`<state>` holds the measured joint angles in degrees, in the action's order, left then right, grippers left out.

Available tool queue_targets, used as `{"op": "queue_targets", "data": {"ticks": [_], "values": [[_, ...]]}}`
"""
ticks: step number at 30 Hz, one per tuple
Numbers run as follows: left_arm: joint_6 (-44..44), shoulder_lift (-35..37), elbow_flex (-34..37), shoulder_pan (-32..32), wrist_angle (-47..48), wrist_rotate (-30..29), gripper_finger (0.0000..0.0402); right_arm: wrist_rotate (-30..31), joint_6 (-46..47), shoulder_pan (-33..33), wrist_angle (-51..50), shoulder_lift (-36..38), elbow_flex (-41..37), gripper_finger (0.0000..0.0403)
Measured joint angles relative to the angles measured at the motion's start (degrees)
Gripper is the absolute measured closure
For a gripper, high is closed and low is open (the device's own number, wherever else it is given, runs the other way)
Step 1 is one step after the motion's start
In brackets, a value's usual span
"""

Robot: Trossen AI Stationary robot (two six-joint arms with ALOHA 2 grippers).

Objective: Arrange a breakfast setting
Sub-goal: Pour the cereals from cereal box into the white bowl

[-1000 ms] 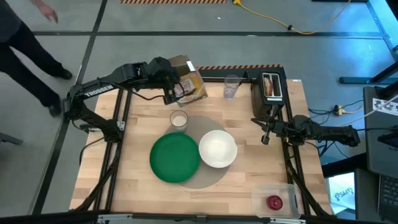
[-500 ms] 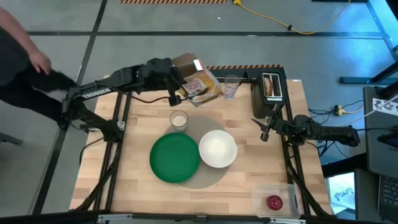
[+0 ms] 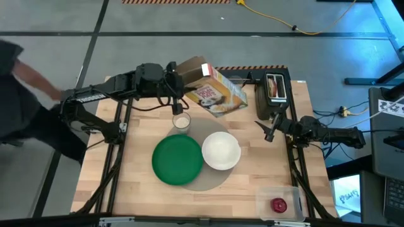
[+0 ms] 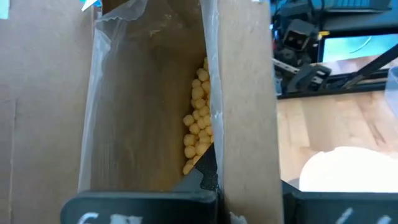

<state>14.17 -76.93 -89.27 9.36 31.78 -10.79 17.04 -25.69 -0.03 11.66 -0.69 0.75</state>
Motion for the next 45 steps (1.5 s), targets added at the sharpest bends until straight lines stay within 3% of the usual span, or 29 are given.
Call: {"op": "queue_targets", "data": {"ticks": [10,15,18,25,34,45], "values": [[0.02,0.00,-0.02,-2.26,-3.97,-0.28,0.0401,0.20,-5.17,0.00,3.48,-0.02,0.09,0.0070],[0.02,-0.07,0.00,-2.31,-3.79,-0.18,0.0401,0.04,-3.50,0.00,3.76,-0.98,0.09,0.0016],[-0.11,-0.07,-0.02,-2.29,-4.93,1.07,0.0401,1.67,-3.06,0.00,5.05,-2.52,0.09,0.0012],[-0.38,-0.07,-0.01,-3.04,-5.79,1.27,0.0401,1.39,-2.48,0.00,14.14,-9.25,0.09,0.0007],[1.35,-0.07,0.00,-3.10,-8.13,4.47,0.0401,0.20,6.45,-0.02,27.15,-18.58,0.07,0.0007],[1.57,-0.11,0.00,-3.64,-8.81,4.48,0.0401,-5.76,10.72,-0.02,41.19,-30.38,1.06,0.0008]]}}
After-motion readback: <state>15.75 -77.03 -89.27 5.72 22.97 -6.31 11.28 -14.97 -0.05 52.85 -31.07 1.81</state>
